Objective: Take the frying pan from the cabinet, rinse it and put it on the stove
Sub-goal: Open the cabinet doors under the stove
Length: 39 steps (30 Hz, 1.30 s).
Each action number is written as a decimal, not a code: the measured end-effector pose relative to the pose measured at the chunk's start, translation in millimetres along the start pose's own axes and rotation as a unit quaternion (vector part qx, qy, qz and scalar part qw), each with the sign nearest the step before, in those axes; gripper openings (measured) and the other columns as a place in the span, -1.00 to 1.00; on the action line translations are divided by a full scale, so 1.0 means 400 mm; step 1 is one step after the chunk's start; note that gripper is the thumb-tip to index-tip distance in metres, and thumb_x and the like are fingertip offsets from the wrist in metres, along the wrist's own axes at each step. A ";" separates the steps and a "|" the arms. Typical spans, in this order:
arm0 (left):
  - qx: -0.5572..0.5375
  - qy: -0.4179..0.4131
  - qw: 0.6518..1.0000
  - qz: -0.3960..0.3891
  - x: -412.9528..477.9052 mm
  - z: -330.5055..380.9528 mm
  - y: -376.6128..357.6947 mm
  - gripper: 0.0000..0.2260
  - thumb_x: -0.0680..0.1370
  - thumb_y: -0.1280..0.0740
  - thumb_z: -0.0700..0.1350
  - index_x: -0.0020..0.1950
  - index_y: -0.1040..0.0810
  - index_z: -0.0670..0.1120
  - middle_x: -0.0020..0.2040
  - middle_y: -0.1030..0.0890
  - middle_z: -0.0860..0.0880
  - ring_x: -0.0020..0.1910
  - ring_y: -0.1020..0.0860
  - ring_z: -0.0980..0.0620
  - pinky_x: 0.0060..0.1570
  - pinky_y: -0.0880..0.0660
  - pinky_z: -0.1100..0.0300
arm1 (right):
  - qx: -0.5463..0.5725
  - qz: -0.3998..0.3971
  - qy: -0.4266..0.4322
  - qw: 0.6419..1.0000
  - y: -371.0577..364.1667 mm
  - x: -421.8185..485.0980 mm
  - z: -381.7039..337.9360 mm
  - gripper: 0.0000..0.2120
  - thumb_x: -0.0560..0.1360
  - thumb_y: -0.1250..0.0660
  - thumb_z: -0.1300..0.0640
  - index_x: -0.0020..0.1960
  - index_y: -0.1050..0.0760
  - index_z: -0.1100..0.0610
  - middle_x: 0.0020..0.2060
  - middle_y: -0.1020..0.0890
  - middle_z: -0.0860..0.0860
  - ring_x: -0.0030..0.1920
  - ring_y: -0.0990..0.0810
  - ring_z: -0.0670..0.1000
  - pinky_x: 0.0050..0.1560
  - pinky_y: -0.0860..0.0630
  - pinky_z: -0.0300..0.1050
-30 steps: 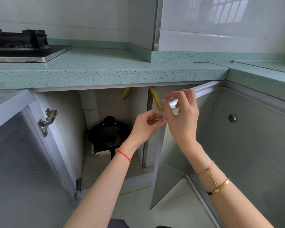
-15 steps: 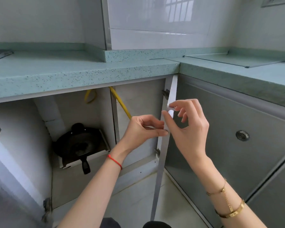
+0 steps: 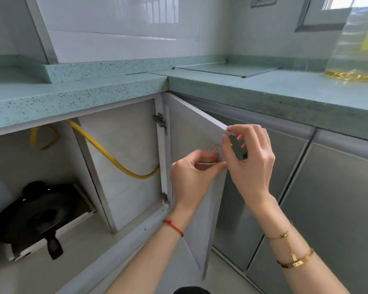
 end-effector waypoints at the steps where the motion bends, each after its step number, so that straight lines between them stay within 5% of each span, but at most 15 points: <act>1: -0.006 0.007 1.000 0.019 -0.008 0.000 -0.024 -0.80 0.36 -0.59 0.01 -0.08 -0.73 -0.02 -0.19 -0.74 0.13 -0.18 -0.70 0.23 -0.11 -0.67 0.08 | -0.009 0.004 -0.004 1.000 0.003 0.001 0.012 -0.92 0.54 -0.39 0.26 0.00 -0.62 0.26 -0.10 -0.63 0.06 -0.11 -0.53 0.04 -0.14 -0.48 -0.16; 7: -0.008 0.028 0.998 0.064 0.006 0.002 -0.154 -0.81 0.39 -0.54 0.06 -0.06 -0.73 0.02 -0.20 -0.73 0.19 -0.19 -0.67 0.32 -0.12 -0.64 0.16 | -0.043 0.033 -0.040 0.998 0.024 0.020 0.091 -0.87 0.58 -0.37 0.21 0.08 -0.63 0.22 0.01 -0.56 0.09 -0.02 -0.58 0.08 -0.09 -0.56 -0.02; 25: -0.033 -0.048 0.998 -0.006 0.048 -0.056 -0.256 -0.70 0.50 -0.44 -0.07 0.23 -0.66 -0.08 0.08 -0.73 0.02 0.05 -0.68 0.19 0.12 -0.61 0.12 | -0.120 0.036 -0.020 0.992 0.034 0.037 0.207 -0.72 0.59 -0.33 0.23 0.28 -0.60 0.19 -0.14 -0.65 0.09 -0.14 -0.60 0.06 -0.07 -0.58 -0.07; 34: -0.051 -0.057 0.987 -0.141 0.051 -0.060 -0.219 -0.64 0.57 -0.37 -0.20 0.37 -0.53 -0.10 0.24 -0.65 -0.01 0.23 -0.60 0.13 0.26 -0.54 0.06 | -0.011 0.023 -0.027 0.999 -0.008 0.020 0.148 -0.84 0.55 -0.39 0.28 0.12 -0.63 0.22 -0.18 -0.63 0.04 -0.24 -0.56 -0.03 -0.17 -0.51 -0.26; 39: -0.045 0.000 0.995 -0.086 0.067 -0.099 -0.107 -0.73 0.59 -0.36 -0.20 0.29 -0.59 -0.15 0.14 -0.68 0.00 0.11 -0.64 0.18 0.18 -0.57 0.19 | 0.077 -0.025 -0.079 0.994 -0.093 0.009 0.094 -0.91 0.54 -0.39 0.25 0.04 -0.63 0.21 -0.17 -0.64 0.01 -0.23 -0.57 -0.06 -0.17 -0.50 -0.27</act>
Point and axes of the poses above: each hand's wrist, its own x-axis towards the middle knuckle, its own y-axis out of the back of the hand, z = x × y, the point moved 2 cm from there along x, towards the middle knuckle
